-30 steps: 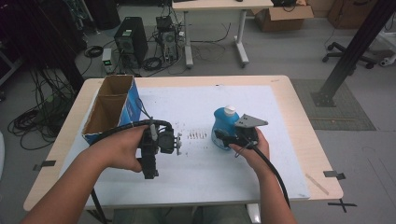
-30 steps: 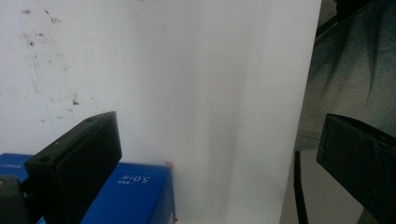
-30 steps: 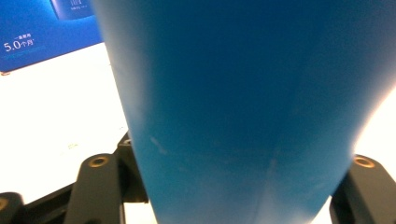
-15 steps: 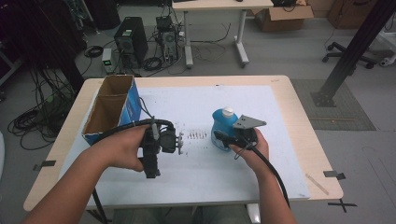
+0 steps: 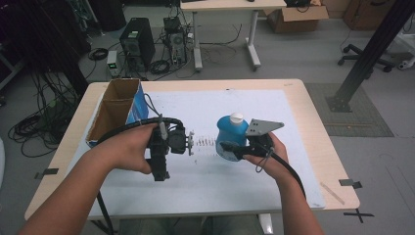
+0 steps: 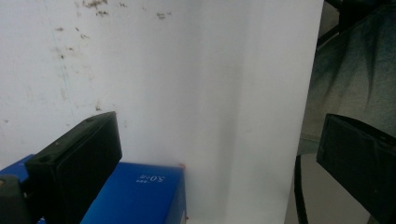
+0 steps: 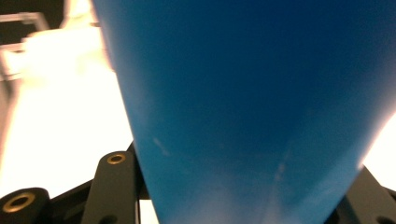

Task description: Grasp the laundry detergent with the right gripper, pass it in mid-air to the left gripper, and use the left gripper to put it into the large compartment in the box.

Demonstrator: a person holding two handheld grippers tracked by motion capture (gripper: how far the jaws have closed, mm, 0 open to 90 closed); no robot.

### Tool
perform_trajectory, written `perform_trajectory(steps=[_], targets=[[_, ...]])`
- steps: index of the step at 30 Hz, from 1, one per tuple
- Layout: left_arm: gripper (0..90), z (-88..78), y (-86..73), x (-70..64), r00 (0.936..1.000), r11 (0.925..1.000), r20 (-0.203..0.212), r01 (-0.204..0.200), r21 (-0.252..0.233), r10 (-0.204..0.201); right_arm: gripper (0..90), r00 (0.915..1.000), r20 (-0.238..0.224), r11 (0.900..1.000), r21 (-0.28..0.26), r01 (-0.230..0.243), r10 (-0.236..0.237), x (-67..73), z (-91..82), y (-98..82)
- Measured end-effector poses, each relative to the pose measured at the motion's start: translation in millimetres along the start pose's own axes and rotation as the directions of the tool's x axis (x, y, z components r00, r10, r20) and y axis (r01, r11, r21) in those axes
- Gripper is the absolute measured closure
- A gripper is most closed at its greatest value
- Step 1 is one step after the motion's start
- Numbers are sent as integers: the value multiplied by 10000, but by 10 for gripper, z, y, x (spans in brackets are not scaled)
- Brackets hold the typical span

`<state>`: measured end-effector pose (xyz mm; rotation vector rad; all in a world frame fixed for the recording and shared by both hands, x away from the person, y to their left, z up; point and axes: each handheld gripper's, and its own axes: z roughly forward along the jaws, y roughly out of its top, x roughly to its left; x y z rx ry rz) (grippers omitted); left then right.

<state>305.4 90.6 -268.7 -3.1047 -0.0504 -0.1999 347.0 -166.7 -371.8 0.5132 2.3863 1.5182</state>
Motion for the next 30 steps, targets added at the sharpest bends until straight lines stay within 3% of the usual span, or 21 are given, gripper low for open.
perform_trajectory(steps=[3,8,13,16,21,30], targets=[[3,-73,21,20,10000,9999,58,-42,-129,43,456,9971,-643,9991,36,414,-411,85,-38,107],[3,-224,63,46,9999,9989,74,-129,-449,132,455,9874,-1291,9955,99,939,-918,229,-35,213],[2,-357,114,55,9990,9961,327,-276,-834,305,453,9705,-2055,9914,89,1305,-1259,358,27,252],[2,-407,168,46,9983,9958,378,-418,-809,450,453,9585,-2490,9892,114,1461,-1387,427,83,262],[2,-453,250,38,9968,9948,473,-601,-823,642,451,9438,-2919,9861,124,1659,-1551,522,187,286],[4,-491,333,46,9953,9947,659,-657,-795,710,450,9281,-3297,9832,-14,1826,-1728,644,364,343]])
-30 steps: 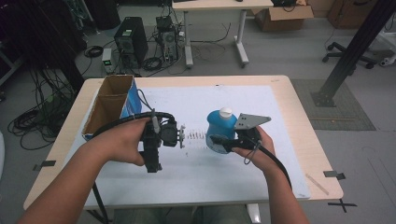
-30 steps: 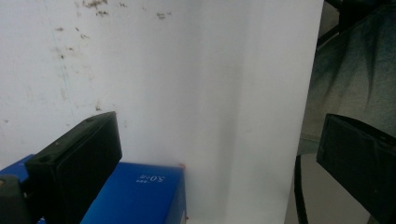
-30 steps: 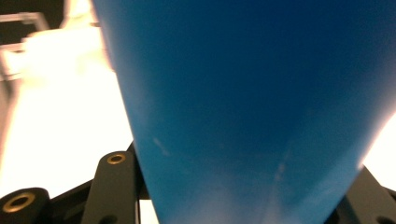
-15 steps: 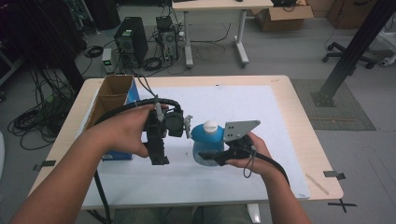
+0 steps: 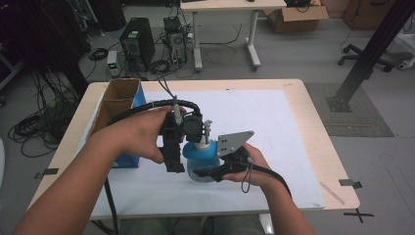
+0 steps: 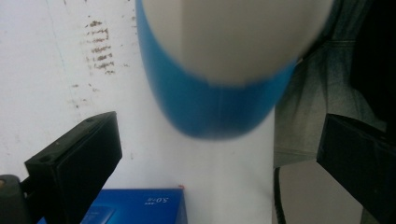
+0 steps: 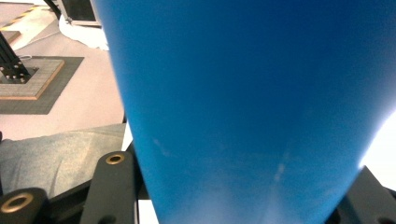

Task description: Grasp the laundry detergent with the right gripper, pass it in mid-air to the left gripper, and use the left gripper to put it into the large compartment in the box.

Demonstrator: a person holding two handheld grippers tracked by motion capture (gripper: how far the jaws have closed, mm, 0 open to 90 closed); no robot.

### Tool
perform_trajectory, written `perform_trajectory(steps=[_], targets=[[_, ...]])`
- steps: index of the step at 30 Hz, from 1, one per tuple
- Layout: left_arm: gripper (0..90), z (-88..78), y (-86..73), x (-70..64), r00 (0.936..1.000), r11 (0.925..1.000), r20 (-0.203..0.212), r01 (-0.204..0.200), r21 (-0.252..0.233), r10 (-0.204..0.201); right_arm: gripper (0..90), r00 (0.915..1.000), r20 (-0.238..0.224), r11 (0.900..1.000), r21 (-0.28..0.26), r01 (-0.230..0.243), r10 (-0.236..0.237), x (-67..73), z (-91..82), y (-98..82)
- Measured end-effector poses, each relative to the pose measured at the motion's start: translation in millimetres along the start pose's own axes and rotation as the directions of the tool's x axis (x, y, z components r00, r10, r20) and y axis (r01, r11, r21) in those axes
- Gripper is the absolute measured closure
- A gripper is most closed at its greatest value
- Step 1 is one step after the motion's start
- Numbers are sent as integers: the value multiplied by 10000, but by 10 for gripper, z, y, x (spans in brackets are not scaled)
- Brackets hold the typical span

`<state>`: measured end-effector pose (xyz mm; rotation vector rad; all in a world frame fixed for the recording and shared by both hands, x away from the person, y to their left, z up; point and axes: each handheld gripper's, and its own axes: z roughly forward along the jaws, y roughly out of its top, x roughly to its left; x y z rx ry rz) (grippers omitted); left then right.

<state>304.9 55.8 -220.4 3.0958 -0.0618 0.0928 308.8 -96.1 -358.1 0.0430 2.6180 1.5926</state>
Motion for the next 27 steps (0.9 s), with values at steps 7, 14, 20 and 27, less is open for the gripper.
perform_trajectory(steps=[7,14,20,27], targets=[[4,10,34,9,9999,10000,120,-5,58,4,450,9999,-107,9999,-148,-33,31,7,152,57],[4,26,29,18,9999,9999,123,65,105,-67,449,9999,-83,9995,-306,55,-58,-2,227,100],[4,51,37,16,9999,9998,128,83,154,-85,448,9999,-138,9995,-303,-62,58,15,283,108],[4,99,29,13,9998,9996,111,132,244,-135,447,9999,-93,9993,-369,66,-70,15,311,142]])
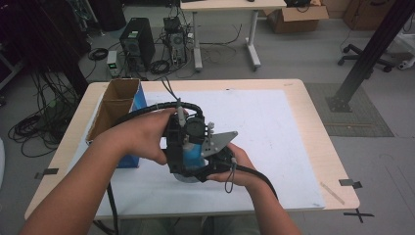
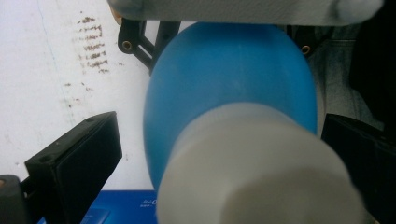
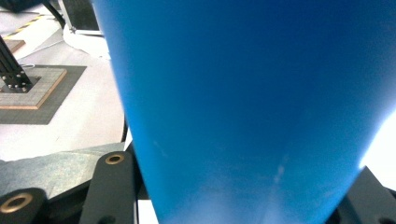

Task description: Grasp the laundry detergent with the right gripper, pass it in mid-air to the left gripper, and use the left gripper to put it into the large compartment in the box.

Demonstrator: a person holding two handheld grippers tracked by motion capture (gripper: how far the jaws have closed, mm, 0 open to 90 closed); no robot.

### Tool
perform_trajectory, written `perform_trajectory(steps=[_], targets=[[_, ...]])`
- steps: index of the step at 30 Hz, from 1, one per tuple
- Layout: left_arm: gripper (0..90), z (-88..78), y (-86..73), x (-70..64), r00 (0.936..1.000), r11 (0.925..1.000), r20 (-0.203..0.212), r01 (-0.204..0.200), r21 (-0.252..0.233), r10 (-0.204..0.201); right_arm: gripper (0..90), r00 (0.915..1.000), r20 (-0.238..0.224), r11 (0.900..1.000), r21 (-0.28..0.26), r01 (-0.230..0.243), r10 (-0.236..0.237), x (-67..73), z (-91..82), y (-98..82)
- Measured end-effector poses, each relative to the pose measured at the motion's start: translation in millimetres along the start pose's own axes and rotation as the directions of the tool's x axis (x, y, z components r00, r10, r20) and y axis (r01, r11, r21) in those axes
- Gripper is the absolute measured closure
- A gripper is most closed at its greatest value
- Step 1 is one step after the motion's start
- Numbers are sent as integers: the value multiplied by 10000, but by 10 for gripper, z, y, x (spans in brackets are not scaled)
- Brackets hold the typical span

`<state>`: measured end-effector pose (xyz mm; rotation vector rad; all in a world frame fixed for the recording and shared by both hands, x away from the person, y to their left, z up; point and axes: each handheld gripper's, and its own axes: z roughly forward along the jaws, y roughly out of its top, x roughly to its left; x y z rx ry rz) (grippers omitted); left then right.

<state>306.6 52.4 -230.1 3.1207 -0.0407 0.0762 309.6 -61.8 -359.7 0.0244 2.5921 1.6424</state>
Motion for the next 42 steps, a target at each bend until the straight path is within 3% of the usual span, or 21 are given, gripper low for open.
perform_trajectory(steps=[15,42], targets=[[15,78,-42,-5,9999,9999,-98,47,113,-45,446,10000,63,10000,34,1,-1,6,62,2],[210,68,-1,19,9999,10000,118,32,-85,-31,445,9997,218,9999,91,-51,49,-14,22,-5]])
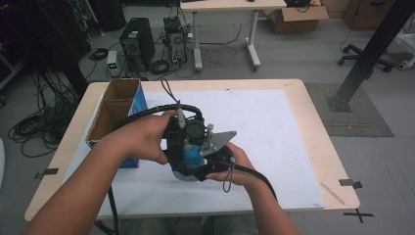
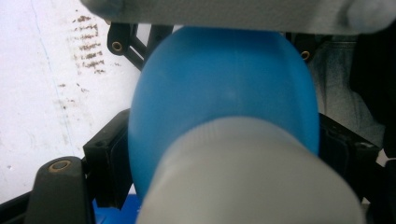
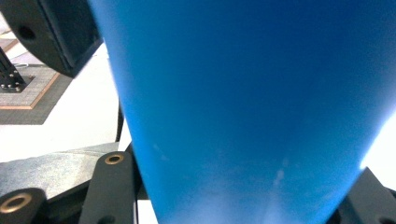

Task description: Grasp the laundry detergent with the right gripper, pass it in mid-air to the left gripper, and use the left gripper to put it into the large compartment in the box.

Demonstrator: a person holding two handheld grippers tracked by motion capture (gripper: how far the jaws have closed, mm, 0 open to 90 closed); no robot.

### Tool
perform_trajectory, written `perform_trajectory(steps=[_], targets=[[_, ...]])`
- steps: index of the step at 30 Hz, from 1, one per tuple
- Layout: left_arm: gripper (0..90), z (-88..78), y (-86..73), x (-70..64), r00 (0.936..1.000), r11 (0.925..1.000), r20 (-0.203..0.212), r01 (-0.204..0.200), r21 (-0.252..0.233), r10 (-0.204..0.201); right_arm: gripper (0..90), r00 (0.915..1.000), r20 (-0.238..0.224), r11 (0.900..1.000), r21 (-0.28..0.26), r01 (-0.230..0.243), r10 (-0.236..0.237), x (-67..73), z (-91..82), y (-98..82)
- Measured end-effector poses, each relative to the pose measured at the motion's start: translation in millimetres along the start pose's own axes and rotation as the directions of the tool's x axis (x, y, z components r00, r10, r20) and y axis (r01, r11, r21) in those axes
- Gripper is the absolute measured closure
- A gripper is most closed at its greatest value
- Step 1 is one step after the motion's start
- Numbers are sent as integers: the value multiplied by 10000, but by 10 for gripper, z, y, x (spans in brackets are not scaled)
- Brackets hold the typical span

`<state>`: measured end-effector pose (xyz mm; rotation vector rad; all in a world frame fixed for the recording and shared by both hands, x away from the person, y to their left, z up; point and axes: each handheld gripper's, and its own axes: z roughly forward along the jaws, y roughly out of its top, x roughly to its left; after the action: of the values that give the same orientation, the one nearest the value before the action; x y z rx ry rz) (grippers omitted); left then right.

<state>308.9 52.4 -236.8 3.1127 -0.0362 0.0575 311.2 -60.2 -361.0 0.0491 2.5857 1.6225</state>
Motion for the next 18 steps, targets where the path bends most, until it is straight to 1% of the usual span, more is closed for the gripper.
perform_trajectory(steps=[5,6,10,14,18], targets=[[234,-9,13,-15,9999,9999,-99,-123,-50,122,445,10000,0,10000,1,-1,1,-1,-7,-1],[235,-11,15,-16,9999,9999,-130,-115,-58,115,445,10000,-17,10000,10,-57,57,0,-6,0],[249,-22,10,-11,9998,9999,-194,-78,-121,76,445,10000,36,10000,-12,-32,32,-9,0,3],[278,-22,-2,-15,9999,9999,-143,-79,-123,77,445,10000,33,10000,-26,-50,50,-8,4,8],[286,-22,-5,-29,9995,9999,-286,-114,-75,112,445,10000,52,10000,2,-25,25,-8,8,7]])
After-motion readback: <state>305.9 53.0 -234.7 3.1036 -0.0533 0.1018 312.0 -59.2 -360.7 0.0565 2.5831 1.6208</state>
